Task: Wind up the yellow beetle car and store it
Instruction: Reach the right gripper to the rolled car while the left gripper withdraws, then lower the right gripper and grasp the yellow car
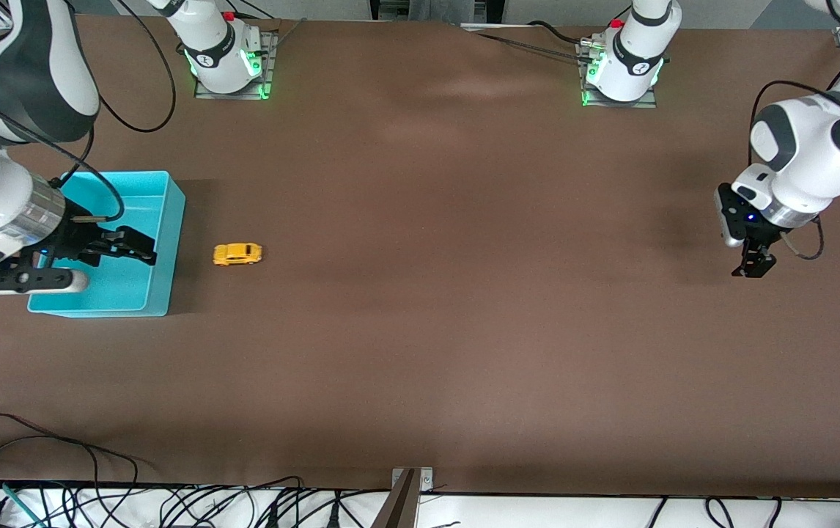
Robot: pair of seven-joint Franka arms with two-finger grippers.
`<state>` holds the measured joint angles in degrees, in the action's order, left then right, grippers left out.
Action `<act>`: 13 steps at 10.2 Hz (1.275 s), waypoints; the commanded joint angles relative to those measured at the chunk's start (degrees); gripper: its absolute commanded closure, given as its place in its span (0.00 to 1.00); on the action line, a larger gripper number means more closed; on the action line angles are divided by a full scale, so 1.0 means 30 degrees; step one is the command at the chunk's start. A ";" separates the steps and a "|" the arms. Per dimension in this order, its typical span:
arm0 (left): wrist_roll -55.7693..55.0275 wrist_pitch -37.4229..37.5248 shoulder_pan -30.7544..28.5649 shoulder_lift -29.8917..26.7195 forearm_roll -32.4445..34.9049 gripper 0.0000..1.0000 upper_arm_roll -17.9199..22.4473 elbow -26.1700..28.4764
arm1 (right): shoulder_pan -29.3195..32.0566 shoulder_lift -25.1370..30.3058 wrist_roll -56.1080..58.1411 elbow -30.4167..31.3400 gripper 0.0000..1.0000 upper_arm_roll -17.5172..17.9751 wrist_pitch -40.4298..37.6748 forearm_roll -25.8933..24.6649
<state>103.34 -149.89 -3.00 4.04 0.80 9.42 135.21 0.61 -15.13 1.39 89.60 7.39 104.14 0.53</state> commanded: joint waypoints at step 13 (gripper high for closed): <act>-2.0731 2.1068 0.1468 -0.2344 0.0055 0.00 -0.1055 -1.4948 | -0.0173 0.0123 2.1325 0.8599 0.00 -0.0266 0.6098 0.0323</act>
<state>52.53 -90.93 0.89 -5.91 0.16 7.33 95.68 -0.17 -15.98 60.09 112.98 6.78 121.58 0.58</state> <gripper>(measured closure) 0.000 0.000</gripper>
